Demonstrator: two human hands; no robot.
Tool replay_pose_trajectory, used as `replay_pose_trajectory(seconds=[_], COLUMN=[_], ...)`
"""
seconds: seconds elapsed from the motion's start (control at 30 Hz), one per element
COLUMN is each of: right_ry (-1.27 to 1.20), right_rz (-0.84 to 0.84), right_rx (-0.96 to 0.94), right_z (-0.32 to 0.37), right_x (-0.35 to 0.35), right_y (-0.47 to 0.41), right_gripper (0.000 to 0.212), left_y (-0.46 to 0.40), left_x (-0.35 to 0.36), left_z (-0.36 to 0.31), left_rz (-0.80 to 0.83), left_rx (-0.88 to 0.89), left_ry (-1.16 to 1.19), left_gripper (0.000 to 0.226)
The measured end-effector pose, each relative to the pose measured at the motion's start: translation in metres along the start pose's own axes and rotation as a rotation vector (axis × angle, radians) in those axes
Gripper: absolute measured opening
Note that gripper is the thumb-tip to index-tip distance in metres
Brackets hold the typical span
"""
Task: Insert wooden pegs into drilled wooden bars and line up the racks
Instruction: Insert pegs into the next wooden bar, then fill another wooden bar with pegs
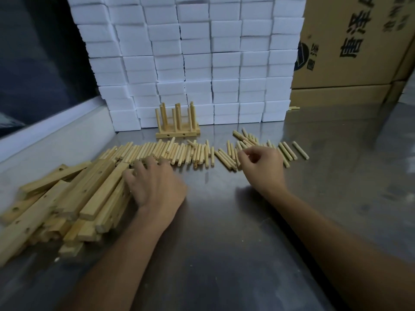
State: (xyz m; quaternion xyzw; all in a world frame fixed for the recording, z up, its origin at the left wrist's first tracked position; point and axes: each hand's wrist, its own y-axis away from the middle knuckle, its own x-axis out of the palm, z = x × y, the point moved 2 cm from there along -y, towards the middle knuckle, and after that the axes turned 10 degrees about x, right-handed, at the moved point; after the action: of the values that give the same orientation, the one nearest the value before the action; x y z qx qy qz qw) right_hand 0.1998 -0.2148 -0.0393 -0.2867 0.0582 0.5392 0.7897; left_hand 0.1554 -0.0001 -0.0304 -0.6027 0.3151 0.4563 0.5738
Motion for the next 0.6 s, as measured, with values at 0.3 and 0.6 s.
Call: replay_pose_trajectory(seconds=[0.3,0.6], right_ry=[-0.051,-0.062], right_rz=[0.026,0.074], right_rx=[0.028,0.067], right_z=[-0.0027,-0.0037], right_x=[-0.0008,0.0002], right_y=[-0.0003,-0.0027], right_gripper=[0.015,0.018], left_y=[-0.0001,-0.0023], left_x=[0.0003,0.0002], left_z=[0.0035,0.0047], left_rz=[0.06,0.033], left_rx=[-0.036,0.027], left_ry=[-0.021,-0.016], left_gripper=[0.022,0.027])
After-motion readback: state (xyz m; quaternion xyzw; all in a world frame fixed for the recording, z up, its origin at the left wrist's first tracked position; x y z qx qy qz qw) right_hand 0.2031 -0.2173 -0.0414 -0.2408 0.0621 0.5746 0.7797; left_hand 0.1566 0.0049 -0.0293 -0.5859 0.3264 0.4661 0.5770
